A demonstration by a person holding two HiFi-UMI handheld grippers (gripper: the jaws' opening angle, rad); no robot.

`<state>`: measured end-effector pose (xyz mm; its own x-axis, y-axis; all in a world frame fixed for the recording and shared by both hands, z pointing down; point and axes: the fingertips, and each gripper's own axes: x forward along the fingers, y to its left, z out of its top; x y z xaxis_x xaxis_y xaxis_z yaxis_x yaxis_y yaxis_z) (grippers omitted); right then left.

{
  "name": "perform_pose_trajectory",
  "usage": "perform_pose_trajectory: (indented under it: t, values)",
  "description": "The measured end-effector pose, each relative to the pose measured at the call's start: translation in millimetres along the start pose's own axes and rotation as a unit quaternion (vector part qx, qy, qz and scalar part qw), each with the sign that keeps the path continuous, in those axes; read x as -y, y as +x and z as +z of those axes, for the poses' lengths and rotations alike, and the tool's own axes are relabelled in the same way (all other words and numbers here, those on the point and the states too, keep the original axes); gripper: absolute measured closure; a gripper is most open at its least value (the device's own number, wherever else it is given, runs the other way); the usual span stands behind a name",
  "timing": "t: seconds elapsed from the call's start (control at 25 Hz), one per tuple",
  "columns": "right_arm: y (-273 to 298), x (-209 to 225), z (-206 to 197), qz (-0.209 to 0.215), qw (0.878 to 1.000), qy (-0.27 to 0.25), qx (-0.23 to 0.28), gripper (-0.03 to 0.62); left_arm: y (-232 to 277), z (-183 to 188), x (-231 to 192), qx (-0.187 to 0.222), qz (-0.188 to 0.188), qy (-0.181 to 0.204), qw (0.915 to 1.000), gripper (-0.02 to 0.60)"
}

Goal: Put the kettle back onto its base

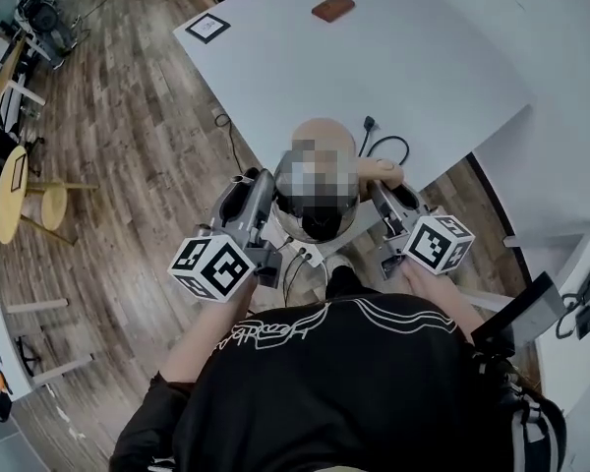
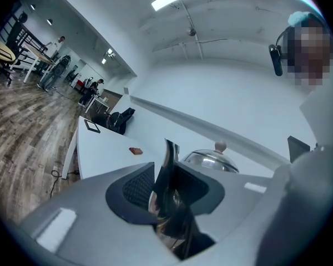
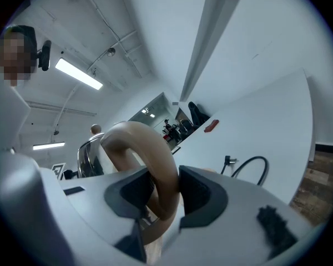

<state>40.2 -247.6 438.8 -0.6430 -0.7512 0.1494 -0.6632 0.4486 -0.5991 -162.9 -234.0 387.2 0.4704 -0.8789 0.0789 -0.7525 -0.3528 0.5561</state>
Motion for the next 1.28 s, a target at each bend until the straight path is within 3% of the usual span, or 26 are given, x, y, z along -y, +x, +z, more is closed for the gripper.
perform_pose_trajectory:
  t: [0.32,0.52,0.72,0.92,1.28]
  values:
    - [19.3,16.0,14.8,0.005,1.000,-0.016,0.006,0.456,27.1,3.5,-9.2,0.009,-0.017,0.008,0.9998,0.471]
    - [76.8,60.4,42.8,0.016,1.000,-0.013,-0.015,0.454,93.1,14.1,-37.9,0.009,-0.004,0.006,0.9999,0.472]
    - [93.1,68.8,46.5,0.024,0.999,-0.027,-0.009,0.456,105.8,15.0,-48.9,0.019,-0.023,0.020,0.9994,0.472]
    - [149.5,114.9,57.6,0.032,0.999,-0.032,-0.015,0.456,165.2,13.0,-88.1,0.022,-0.029,0.021,0.9991,0.474]
    - [154.1,134.7,44.5,0.027,0.998,-0.046,-0.015,0.456,174.4,-11.4,-102.6,0.020,-0.038,0.013,0.9990,0.476]
